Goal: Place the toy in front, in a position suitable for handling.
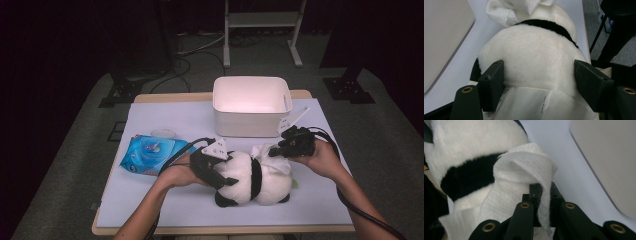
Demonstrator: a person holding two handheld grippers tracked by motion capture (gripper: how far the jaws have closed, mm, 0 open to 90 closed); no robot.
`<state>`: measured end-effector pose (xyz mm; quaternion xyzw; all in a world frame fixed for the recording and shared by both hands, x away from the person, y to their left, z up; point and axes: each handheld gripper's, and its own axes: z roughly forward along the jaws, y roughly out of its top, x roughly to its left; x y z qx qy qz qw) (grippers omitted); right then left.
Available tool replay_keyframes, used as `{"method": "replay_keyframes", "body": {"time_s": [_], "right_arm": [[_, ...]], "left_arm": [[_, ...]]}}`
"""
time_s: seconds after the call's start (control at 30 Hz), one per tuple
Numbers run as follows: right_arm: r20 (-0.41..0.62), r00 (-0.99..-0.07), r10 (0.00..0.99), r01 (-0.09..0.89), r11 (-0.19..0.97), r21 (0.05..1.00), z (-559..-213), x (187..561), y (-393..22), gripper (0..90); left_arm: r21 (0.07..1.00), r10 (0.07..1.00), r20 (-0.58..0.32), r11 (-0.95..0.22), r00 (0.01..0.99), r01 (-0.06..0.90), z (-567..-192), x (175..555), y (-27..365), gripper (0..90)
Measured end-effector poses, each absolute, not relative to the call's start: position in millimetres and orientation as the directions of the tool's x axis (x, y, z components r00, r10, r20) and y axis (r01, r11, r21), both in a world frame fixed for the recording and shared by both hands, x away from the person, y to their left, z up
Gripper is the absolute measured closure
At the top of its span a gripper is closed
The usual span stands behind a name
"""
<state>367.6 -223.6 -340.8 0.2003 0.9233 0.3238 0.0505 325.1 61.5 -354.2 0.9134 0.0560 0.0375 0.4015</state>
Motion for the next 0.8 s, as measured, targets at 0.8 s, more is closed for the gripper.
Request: {"method": "replay_keyframes", "body": {"time_s": [0.8], "right_arm": [[0.101, -0.864, 0.492, 0.429, 0.618, 0.659, -368.4, 343.1, -282.1, 84.7]], "left_arm": [[0.743, 0.237, -0.061, -0.638, 0.970, 0.203, -366.0, 345.4, 74.4, 28.8]]}}
